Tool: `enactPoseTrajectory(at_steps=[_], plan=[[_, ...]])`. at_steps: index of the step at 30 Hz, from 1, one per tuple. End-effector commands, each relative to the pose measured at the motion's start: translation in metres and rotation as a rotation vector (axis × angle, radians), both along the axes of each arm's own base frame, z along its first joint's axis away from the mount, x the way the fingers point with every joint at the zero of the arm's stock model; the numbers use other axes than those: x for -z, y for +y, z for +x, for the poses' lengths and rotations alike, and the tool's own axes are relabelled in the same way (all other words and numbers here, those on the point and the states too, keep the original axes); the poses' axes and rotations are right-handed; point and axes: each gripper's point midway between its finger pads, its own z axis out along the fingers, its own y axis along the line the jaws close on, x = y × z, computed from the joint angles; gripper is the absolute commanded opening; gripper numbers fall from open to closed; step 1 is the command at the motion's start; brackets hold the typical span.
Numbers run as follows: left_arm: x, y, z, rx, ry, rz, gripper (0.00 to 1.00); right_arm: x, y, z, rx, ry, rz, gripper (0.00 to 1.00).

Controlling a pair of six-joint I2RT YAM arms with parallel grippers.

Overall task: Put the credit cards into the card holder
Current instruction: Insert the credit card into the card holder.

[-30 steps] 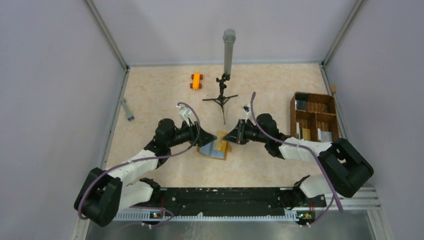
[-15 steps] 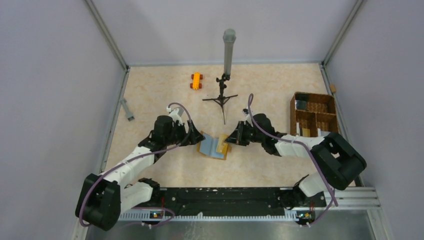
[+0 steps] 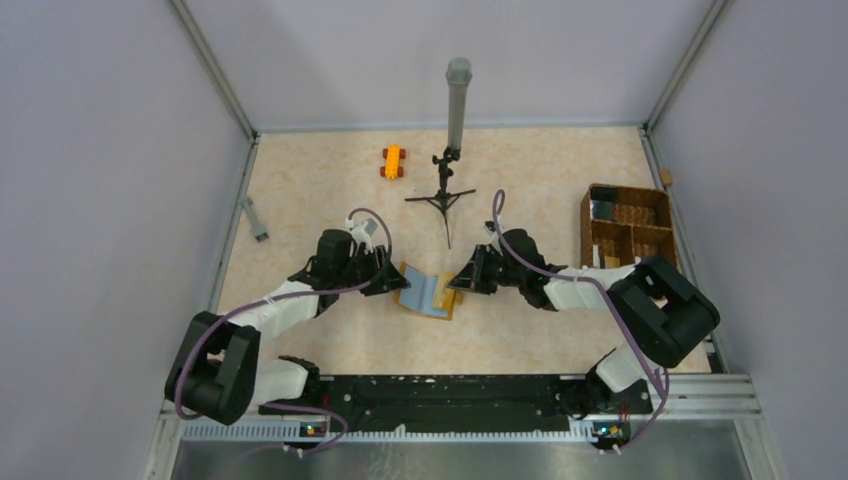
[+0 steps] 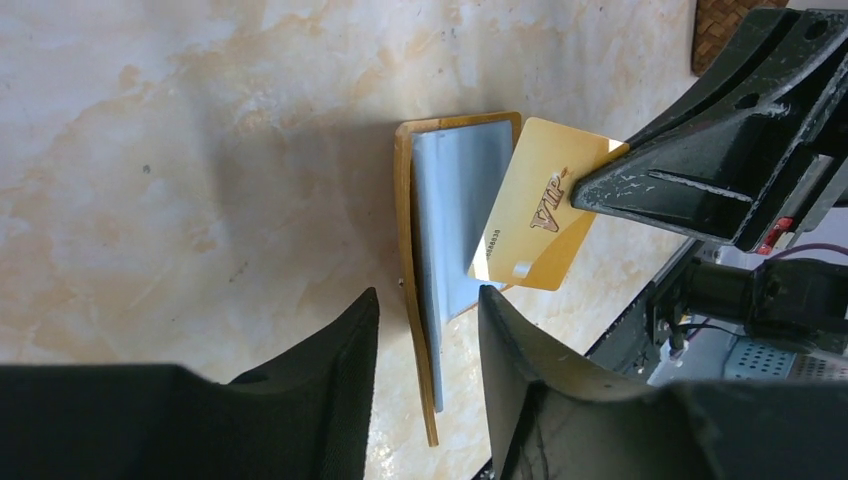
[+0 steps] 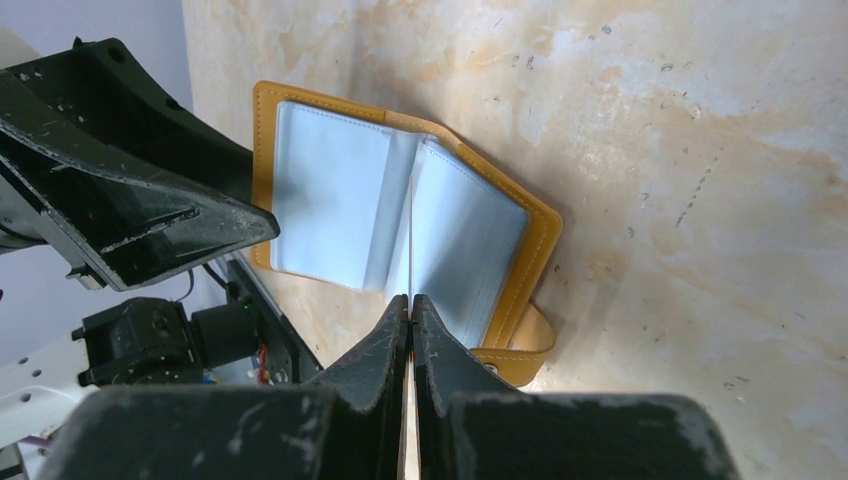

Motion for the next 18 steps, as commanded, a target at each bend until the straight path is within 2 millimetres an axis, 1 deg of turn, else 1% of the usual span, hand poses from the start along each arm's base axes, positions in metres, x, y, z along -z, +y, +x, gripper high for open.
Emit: enactPoseTrajectory(at_steps=[1,4,8,12,14,18], plan=[[-0.014,-0.005,0.013,0.011,-0.07,-0.036,0.38,-0.017,0.013,0.011,0.001,-0.044,0.051,0.0],[-0.005,-0.002,0.013,-0.004,-0.053,-0.014,0.3,-0.018,0.016,0.013,0.005,-0.036,0.068,0.0],[0.007,0.004,0.013,-0.036,-0.025,0.02,0.15,-0.022,0.022,0.015,0.0,-0.027,0.108,0.0],[0.011,0.008,0.014,-0.057,-0.026,0.043,0.04,-0.025,0.027,0.017,0.004,-0.028,0.139,0.0],[0.013,0.01,0.014,-0.064,-0.026,0.057,0.0,-0.026,0.028,0.018,0.006,-0.026,0.149,0.0],[0.019,0.013,0.013,-0.071,-0.017,0.076,0.0,-0.024,0.029,0.02,0.009,-0.022,0.151,0.0]])
